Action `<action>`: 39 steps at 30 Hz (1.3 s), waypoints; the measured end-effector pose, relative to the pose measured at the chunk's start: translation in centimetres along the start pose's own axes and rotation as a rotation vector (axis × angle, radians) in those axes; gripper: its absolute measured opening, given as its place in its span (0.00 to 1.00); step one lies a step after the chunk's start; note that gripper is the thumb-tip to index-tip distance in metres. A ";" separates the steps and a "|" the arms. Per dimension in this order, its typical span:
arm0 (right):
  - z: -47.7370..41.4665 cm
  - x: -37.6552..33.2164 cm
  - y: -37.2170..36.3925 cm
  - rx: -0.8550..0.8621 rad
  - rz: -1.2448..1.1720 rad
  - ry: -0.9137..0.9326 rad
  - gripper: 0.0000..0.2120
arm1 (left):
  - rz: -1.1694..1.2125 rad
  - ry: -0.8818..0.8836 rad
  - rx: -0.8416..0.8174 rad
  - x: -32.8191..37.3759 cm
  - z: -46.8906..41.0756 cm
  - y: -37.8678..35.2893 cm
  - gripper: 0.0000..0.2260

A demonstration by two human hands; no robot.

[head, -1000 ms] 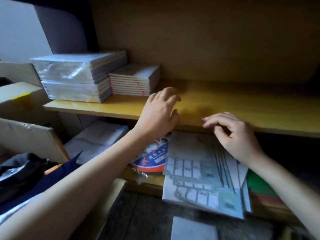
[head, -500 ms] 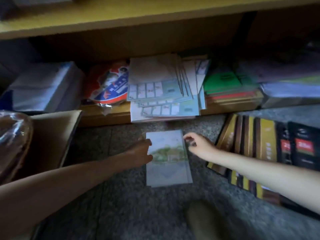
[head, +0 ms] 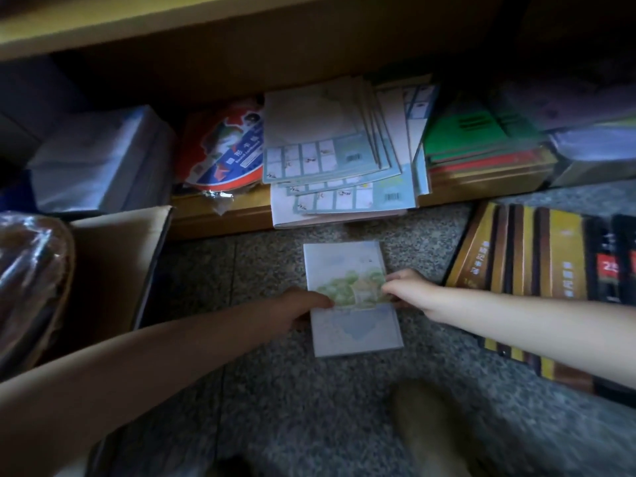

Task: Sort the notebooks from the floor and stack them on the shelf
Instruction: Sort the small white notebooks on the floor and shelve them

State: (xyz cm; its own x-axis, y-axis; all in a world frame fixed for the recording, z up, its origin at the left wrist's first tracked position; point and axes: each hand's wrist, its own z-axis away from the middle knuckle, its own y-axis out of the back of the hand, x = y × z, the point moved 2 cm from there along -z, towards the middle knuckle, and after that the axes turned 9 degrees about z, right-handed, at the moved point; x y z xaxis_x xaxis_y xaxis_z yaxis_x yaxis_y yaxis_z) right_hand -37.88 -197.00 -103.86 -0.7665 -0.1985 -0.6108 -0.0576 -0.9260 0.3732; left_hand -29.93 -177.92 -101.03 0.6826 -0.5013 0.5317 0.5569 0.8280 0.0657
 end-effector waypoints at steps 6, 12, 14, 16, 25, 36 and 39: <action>1.1 1.2 1.1 -0.086 -0.105 0.011 0.28 | 0.061 0.005 -0.202 1.4 0.5 -0.6 0.07; 2.0 0.5 1.4 -0.192 -0.111 0.053 0.20 | -0.016 -0.110 -0.104 1.0 0.4 -0.3 0.22; 2.1 0.6 1.3 -0.180 -0.095 0.070 0.21 | -0.002 -0.141 -0.122 1.1 0.8 -0.6 0.23; 1.9 0.9 1.2 -0.157 -0.089 0.080 0.24 | -0.002 -0.218 -0.153 1.4 1.7 -1.6 0.24; 4.8 -0.1 0.7 -0.257 -0.516 -0.101 0.17 | -0.834 -0.821 0.017 5.7 7.6 -3.6 0.11; 13.6 -13.1 5.0 0.245 -0.575 0.749 0.10 | -0.553 -1.310 0.218 15.8 21.4 0.7 0.11; 14.7 -17.5 6.3 0.226 -0.516 0.917 0.13 | -0.165 -1.280 0.219 17.6 23.1 2.9 0.06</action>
State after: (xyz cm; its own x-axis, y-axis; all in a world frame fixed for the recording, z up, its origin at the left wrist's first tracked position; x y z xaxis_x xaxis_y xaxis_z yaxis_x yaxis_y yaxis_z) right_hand -34.26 -194.66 -80.52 0.1511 -0.0525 -0.9871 -0.4256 -0.9048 -0.0170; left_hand -27.23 -178.53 -71.96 -0.3839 -0.1081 0.9170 0.4195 0.8643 0.2775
